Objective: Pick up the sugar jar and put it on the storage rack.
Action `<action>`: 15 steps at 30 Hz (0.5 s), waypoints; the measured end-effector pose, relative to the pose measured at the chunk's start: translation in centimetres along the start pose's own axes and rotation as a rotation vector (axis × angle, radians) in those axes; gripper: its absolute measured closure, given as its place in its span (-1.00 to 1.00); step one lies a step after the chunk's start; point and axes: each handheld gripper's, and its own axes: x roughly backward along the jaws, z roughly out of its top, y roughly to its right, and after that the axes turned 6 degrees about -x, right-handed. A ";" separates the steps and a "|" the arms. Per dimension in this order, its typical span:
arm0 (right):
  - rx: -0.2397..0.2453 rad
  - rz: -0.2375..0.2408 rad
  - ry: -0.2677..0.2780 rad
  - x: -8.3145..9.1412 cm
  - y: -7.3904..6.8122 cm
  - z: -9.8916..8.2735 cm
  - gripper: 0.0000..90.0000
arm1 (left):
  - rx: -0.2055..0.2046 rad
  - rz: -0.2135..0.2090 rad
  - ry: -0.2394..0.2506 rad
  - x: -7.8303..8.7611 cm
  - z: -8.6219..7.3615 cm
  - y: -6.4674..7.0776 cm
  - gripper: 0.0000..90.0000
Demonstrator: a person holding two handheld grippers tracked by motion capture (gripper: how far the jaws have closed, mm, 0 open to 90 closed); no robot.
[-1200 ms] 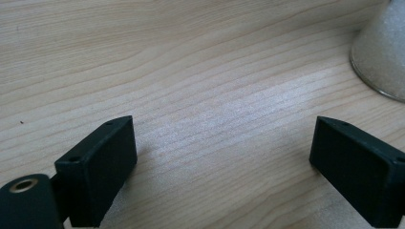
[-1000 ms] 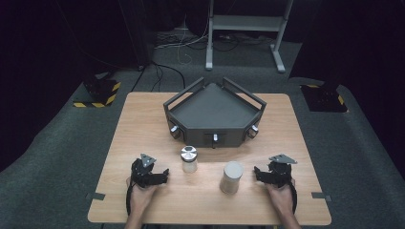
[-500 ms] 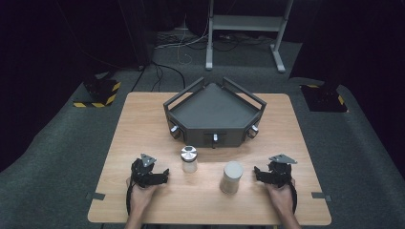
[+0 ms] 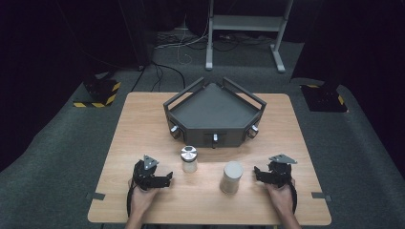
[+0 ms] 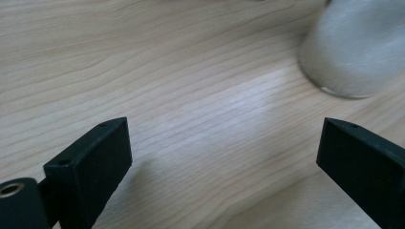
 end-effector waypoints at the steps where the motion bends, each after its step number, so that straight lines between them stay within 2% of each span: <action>1: 0.000 0.000 0.000 0.0 0.0 0.0 -0.74 | -0.011 -0.011 0.002 0.1 0.2 0.1 -0.89; 2: 0.000 0.000 0.000 0.0 0.0 0.0 -0.74 | 0.199 0.008 0.168 -1.3 -1.7 2.3 -0.89; 3: 0.000 0.000 0.000 0.0 0.0 0.0 -0.74 | 0.299 0.010 0.250 -2.1 -2.4 3.7 -0.89; 5: 0.000 0.000 0.000 0.0 0.0 0.0 -0.74 | 0.263 -0.015 0.241 -2.2 -1.9 4.1 -0.89; 7: 0.000 0.000 0.000 0.0 0.0 0.0 -0.74 | 0.249 -0.036 0.236 -2.5 -1.5 4.5 -0.89; 15: 0.000 0.000 0.000 0.0 0.0 0.0 -0.74 | 0.222 -0.076 0.231 -3.4 -0.5 5.5 -0.87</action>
